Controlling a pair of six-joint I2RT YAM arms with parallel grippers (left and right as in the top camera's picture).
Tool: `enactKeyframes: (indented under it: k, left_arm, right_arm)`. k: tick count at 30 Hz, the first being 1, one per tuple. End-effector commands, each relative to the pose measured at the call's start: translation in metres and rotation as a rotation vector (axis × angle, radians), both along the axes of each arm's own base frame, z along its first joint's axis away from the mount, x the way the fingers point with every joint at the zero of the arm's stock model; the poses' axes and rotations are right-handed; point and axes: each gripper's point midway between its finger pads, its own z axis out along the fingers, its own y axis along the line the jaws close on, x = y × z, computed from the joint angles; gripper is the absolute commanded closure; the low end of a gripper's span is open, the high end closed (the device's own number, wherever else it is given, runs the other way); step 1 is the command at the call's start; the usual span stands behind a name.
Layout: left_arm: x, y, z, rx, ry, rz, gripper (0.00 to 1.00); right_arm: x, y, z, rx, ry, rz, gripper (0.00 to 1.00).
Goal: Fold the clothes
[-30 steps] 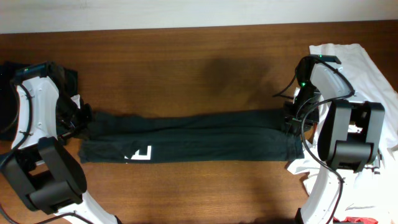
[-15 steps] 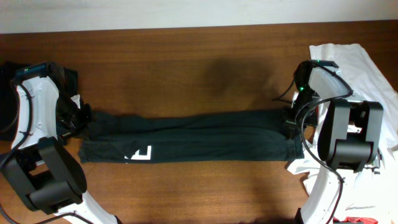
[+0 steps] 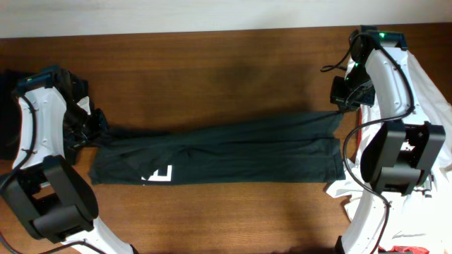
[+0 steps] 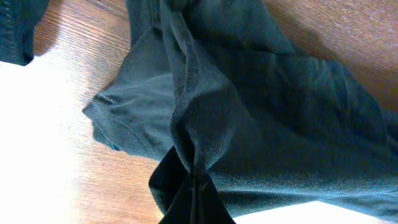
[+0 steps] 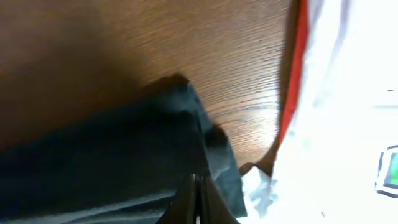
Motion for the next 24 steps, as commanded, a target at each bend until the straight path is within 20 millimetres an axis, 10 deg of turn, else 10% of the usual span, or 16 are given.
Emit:
enactKeyframes:
  k: [1, 16, 24]
  left_arm:
    - [-0.007, -0.003, 0.007, -0.035, 0.002, 0.028, 1.00]
    - [-0.060, -0.006, -0.004, -0.024, 0.219, -0.002, 1.00]
    - [-0.080, 0.008, -0.016, 0.082, 0.309, 0.032, 0.98]
  right_arm:
    - [-0.002, -0.022, 0.009, -0.132, 0.000, 0.003, 0.96]
    - [-0.094, -0.017, -0.049, -0.119, 0.367, 0.032, 0.95]
    - [-0.104, -0.016, -0.046, -0.116, 0.411, 0.040, 0.78]
